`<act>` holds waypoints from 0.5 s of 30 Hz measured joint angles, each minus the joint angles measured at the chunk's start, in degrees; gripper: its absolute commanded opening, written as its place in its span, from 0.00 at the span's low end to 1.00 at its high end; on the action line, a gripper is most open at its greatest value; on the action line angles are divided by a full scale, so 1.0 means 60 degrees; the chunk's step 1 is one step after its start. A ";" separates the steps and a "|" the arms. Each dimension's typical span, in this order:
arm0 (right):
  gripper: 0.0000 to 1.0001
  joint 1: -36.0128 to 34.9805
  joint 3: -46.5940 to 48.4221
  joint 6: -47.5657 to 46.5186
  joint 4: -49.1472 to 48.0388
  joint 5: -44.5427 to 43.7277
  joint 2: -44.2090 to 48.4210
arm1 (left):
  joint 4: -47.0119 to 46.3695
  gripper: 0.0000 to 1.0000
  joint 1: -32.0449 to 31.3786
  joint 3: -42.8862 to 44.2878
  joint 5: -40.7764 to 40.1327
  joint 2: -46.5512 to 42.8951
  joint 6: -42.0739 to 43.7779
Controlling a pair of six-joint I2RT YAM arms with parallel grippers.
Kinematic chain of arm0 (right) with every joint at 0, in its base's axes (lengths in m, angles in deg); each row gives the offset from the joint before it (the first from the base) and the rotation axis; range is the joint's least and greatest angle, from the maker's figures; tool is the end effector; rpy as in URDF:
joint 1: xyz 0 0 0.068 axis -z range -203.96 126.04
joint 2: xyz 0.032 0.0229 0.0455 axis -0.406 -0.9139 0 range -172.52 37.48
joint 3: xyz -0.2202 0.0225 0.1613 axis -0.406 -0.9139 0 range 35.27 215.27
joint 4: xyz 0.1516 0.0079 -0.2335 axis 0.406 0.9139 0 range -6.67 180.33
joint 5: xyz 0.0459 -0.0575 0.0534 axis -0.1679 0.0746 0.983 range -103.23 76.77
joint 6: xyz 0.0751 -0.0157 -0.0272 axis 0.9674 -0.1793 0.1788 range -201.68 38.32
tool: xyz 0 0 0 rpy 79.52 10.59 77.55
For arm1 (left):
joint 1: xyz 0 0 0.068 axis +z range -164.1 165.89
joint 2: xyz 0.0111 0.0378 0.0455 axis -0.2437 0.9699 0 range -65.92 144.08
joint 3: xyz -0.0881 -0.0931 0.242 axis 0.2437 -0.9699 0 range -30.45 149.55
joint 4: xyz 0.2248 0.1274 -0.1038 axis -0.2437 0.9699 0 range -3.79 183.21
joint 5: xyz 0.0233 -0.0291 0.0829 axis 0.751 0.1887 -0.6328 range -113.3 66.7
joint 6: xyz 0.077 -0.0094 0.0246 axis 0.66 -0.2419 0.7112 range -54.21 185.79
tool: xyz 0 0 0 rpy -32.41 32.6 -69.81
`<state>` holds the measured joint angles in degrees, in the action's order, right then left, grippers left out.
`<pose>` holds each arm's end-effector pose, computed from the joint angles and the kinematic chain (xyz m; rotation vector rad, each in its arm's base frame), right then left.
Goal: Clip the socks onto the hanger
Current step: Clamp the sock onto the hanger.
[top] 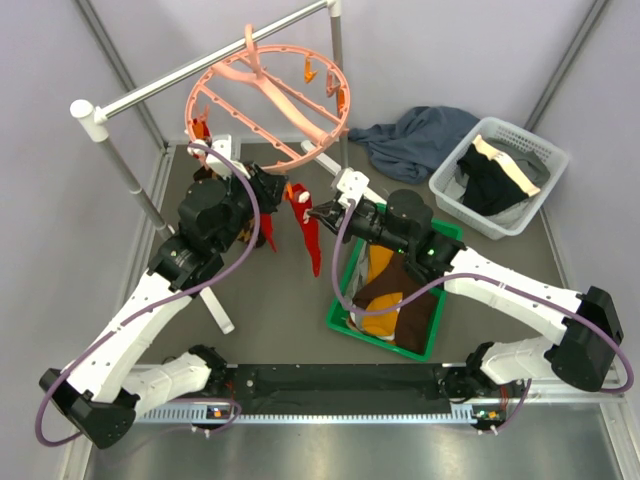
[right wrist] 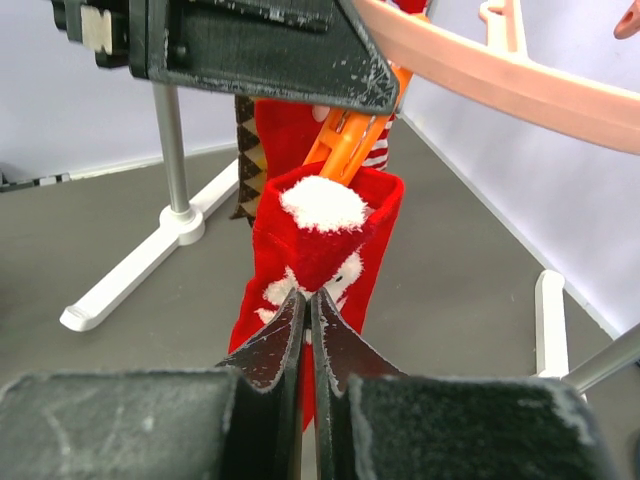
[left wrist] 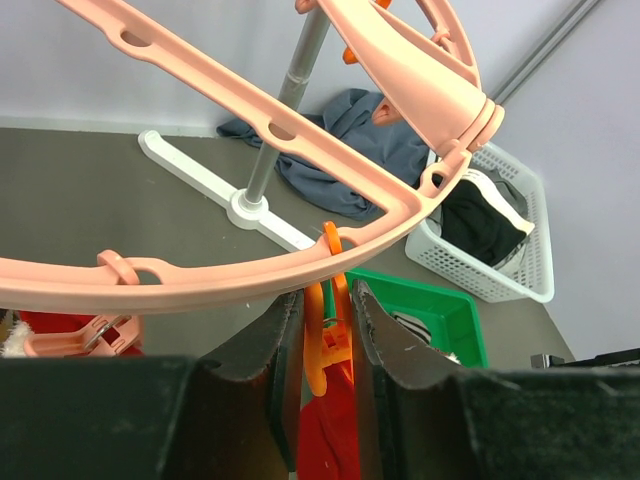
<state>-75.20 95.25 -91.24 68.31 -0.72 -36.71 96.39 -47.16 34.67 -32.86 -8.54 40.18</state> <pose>0.2138 0.2906 0.3642 -0.9604 1.2863 0.7393 0.2354 -0.1391 0.4255 -0.0248 1.6523 -0.6532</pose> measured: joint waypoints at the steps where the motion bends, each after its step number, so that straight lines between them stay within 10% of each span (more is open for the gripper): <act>1: 0.00 0.0000 0.0000 0.0029 -0.0029 -0.0004 0.0000 | -0.0007 0.12 0.0000 -0.0011 0.0011 0.0000 0.0000; 15: 0.02 -0.0004 0.0033 0.0204 -0.0470 -0.0080 -0.0222 | -0.0022 0.54 0.0004 -0.0029 0.0055 -0.0033 -0.0087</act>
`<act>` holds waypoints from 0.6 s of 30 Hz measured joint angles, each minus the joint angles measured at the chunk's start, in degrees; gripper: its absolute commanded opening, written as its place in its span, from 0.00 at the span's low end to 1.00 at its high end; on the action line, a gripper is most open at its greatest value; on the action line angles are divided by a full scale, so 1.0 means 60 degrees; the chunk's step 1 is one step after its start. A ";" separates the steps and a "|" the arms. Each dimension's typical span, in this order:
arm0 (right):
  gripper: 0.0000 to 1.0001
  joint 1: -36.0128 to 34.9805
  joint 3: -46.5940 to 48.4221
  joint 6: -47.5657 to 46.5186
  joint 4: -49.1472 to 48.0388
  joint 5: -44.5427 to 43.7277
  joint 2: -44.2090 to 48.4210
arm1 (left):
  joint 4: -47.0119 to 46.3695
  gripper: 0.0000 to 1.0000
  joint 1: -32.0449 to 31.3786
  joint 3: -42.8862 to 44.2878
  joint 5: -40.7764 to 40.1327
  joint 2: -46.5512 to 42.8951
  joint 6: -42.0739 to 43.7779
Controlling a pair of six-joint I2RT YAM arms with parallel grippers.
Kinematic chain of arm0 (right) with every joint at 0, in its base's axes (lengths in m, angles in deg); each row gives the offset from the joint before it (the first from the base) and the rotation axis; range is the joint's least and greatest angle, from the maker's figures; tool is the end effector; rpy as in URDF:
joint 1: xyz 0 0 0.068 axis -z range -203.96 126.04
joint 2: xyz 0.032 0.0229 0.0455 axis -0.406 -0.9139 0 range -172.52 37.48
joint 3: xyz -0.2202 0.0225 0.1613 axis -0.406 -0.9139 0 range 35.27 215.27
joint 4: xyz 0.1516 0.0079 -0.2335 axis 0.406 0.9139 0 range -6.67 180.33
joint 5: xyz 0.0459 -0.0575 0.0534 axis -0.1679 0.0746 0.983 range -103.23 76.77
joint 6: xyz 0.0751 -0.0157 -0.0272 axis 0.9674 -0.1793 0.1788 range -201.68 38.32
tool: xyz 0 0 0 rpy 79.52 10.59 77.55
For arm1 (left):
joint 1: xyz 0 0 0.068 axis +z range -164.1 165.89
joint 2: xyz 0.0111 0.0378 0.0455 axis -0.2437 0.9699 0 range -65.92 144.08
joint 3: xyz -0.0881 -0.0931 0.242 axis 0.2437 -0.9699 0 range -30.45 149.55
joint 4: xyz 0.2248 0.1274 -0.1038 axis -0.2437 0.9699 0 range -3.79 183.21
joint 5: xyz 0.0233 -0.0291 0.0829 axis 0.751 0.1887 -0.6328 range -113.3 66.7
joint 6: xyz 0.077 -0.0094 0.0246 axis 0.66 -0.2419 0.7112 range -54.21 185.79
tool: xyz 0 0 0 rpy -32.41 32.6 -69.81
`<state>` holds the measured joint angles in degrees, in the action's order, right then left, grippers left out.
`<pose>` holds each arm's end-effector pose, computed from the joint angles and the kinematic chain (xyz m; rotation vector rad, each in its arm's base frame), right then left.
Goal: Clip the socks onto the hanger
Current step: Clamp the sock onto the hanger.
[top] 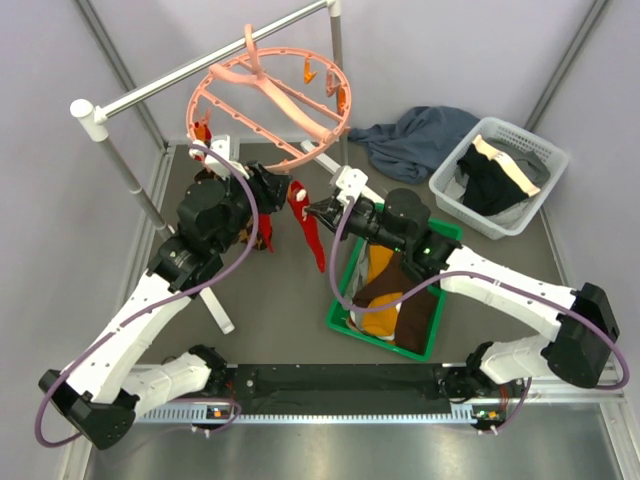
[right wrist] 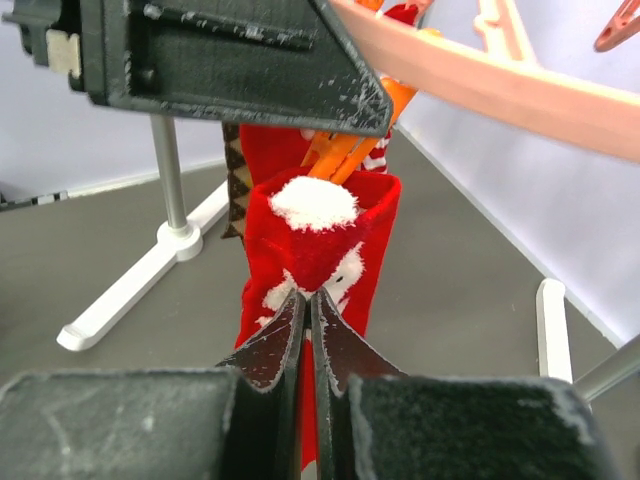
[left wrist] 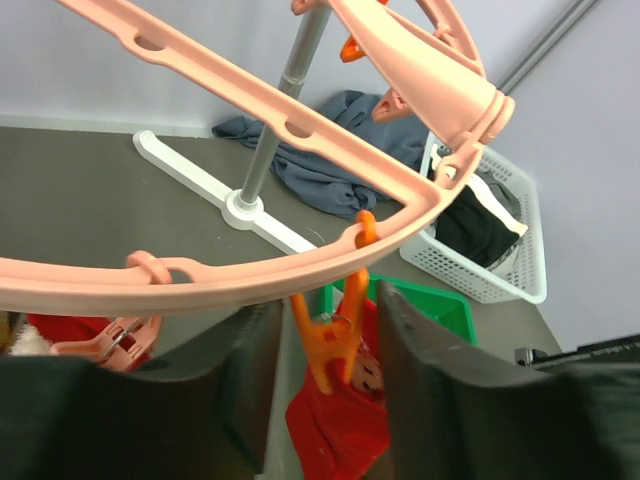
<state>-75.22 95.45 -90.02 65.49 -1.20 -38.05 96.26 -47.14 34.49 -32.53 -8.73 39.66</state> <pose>0.2177 0.2949 0.3646 -0.9287 1.2743 0.7528 0.2347 -0.1390 0.4254 -0.0284 1.6513 -0.6653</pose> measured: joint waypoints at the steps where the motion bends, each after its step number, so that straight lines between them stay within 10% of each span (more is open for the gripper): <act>1: 0.02 0.0000 0.0040 0.0000 0.0007 0.0000 -0.0022 | -0.0004 0.59 0.0000 0.0000 0.0000 -0.0026 -0.0029; 5: 0.04 0.0000 0.0251 0.0011 -0.0062 0.0004 -0.0087 | 0.0004 0.72 -0.0007 0.0000 -0.0022 -0.0189 -0.0069; 10: 0.45 0.0000 0.0521 0.0120 -0.0248 0.0007 -0.0142 | 0.0117 0.88 -0.0011 0.0000 -0.0102 -0.0484 -0.0076; 18: 0.75 0.0007 0.0663 0.0186 -0.0015 -0.1045 -0.0171 | 0.0761 0.96 -0.0007 0.0000 -0.0805 -0.1534 0.0168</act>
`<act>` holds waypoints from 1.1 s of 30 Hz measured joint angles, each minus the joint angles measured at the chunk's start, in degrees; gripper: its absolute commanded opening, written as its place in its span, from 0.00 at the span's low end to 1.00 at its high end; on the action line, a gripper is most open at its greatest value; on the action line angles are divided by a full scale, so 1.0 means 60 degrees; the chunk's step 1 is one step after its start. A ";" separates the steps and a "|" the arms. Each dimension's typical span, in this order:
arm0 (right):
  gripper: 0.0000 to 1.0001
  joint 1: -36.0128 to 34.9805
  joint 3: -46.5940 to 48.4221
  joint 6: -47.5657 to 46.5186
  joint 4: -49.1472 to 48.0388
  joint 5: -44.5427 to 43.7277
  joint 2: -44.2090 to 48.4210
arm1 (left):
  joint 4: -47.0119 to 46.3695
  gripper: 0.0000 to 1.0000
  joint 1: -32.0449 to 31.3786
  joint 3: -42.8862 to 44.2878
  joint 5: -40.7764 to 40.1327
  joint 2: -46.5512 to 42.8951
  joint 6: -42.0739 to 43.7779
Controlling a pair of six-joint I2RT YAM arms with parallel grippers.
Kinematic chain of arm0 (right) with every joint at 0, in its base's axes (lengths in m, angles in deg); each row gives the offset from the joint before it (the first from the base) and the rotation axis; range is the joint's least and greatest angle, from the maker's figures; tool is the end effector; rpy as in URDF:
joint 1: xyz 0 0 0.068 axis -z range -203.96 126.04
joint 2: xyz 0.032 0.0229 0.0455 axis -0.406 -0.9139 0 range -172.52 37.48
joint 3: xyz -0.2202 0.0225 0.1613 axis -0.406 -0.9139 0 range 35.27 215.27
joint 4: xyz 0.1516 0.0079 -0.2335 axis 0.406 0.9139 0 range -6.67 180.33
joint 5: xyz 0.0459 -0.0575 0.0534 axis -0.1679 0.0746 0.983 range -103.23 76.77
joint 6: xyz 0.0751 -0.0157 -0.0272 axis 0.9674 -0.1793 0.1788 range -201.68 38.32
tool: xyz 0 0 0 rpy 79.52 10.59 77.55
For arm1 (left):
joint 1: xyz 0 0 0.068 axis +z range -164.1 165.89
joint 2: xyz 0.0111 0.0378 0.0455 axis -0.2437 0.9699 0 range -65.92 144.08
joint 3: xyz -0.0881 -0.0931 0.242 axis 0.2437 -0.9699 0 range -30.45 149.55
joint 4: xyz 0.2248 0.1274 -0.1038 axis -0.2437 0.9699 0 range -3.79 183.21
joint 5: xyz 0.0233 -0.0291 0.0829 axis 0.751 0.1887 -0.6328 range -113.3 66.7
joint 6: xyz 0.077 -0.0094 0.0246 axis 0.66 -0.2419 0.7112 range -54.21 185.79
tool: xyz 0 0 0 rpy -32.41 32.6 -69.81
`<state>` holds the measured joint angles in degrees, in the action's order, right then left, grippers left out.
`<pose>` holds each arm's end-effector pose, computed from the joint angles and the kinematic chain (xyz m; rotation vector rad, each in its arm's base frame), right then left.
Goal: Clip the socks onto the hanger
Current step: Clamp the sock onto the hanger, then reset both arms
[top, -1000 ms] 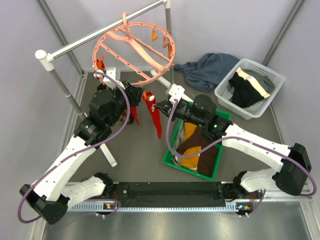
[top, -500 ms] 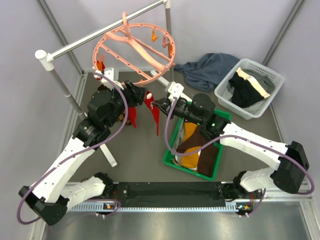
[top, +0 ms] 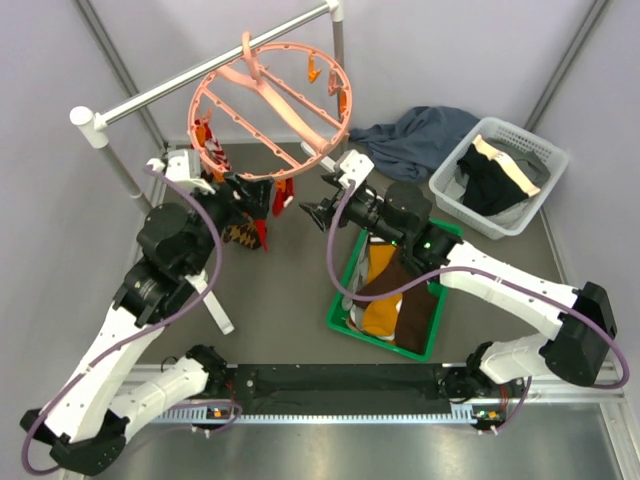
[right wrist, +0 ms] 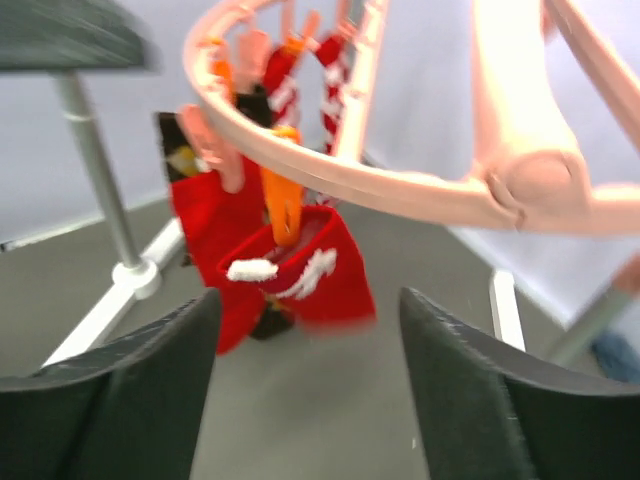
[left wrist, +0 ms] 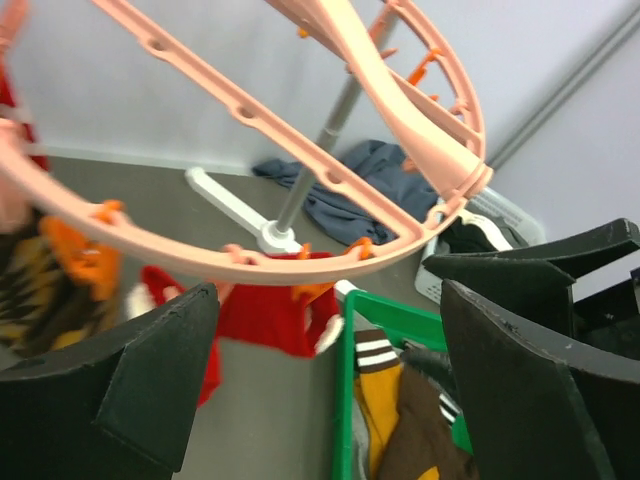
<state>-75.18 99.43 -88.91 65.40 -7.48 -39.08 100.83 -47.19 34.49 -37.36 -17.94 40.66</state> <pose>0.2274 0.2942 0.3873 -0.8108 1.2780 0.6940 0.1929 -0.1052 0.4503 -0.0912 1.5611 -0.6188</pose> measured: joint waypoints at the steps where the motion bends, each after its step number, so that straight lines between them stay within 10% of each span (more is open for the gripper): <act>1: 0.80 0.0029 0.0000 0.0044 0.0153 -0.0273 0.0007 | 0.0113 0.97 0.0000 0.0000 -0.0120 -0.0153 0.0036; 7: 0.99 0.0936 -0.0186 0.0987 0.1614 -0.1916 0.0678 | 0.1180 0.99 0.0000 -0.0164 -0.1188 -0.1224 0.0324; 16: 0.99 0.3304 -0.1931 0.2747 0.3989 -0.4688 0.4280 | 0.2951 0.99 0.0000 -0.0623 -0.2714 -0.2838 0.0605; 33: 0.99 0.3395 -0.4743 0.2524 0.5311 -0.7981 0.9930 | 0.3388 0.99 0.0000 -0.1851 -0.3949 -0.5373 0.0470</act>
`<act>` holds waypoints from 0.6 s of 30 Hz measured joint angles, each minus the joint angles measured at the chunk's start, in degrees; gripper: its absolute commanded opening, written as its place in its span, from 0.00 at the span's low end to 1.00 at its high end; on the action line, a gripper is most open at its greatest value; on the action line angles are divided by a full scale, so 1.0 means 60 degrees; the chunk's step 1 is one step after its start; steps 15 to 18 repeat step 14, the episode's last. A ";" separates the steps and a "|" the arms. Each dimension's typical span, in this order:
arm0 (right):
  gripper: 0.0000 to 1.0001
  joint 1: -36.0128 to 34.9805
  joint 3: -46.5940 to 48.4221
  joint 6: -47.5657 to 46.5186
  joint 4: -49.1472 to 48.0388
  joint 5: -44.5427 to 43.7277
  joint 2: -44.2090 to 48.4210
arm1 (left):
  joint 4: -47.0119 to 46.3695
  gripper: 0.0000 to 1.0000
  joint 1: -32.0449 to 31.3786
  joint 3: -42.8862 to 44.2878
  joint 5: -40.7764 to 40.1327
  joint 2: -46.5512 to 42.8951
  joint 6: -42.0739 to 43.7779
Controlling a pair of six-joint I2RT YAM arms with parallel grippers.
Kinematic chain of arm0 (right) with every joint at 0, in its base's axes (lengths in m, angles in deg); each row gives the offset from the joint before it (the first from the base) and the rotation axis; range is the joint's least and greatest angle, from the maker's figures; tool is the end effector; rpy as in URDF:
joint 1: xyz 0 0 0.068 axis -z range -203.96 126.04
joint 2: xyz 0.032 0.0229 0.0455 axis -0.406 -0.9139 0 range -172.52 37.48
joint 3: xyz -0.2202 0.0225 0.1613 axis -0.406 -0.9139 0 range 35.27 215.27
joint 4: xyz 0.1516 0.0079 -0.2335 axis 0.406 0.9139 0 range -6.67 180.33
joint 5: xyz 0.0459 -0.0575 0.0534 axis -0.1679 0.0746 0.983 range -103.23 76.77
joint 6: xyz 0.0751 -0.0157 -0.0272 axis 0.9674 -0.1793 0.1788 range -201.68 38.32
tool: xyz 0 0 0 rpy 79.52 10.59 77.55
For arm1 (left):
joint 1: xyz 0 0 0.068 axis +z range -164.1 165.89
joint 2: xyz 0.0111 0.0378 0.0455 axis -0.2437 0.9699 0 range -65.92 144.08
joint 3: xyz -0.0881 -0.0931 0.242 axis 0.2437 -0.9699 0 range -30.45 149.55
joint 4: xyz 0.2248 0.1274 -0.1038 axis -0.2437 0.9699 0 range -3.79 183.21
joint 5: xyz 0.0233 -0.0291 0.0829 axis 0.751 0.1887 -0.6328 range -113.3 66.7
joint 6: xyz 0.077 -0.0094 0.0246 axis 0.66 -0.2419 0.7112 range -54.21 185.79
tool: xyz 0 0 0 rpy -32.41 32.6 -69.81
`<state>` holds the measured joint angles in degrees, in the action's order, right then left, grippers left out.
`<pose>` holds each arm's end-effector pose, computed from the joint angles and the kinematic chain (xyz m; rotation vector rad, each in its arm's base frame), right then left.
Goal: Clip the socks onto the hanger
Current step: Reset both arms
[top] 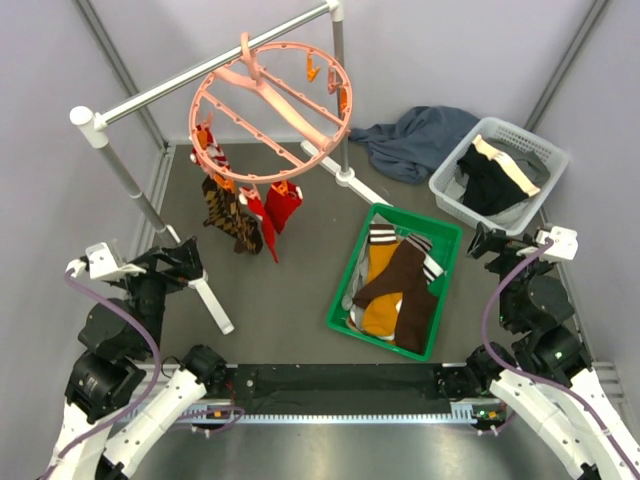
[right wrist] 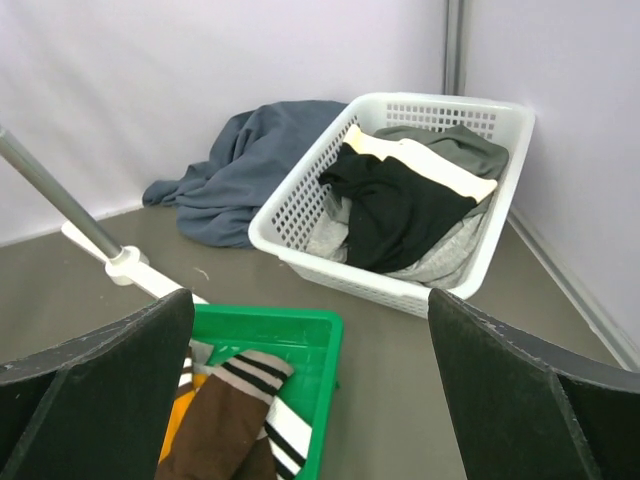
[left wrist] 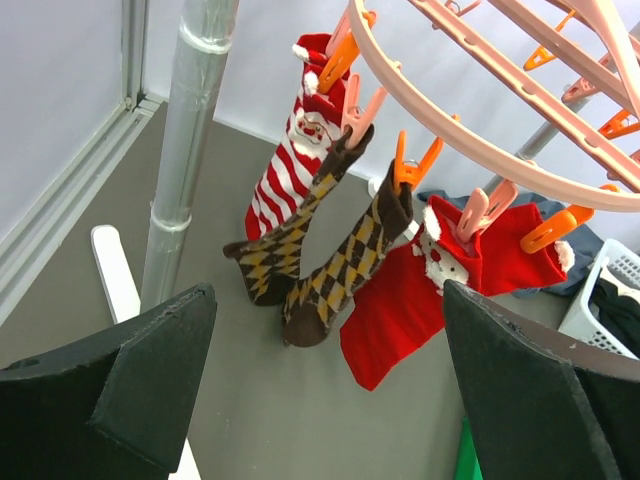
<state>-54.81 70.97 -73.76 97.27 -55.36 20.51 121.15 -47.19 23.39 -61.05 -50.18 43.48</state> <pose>0.1293 0.0220 0.3427 0.2946 1.4797 -0.0032 0.0776 0.0011 0.4021 -0.3834 1.4846 -0.2718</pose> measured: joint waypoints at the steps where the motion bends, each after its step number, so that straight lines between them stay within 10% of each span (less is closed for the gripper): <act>1: 0.99 0.0000 -0.0015 -0.0044 -0.0029 -0.0025 0.0036 | 0.0007 0.99 0.0000 -0.0015 -0.0007 0.0000 -0.0029; 18: 0.99 0.0000 -0.0015 -0.0255 -0.0109 -0.0015 0.0044 | 0.0062 0.99 0.0000 -0.0018 -0.0040 0.0000 -0.0339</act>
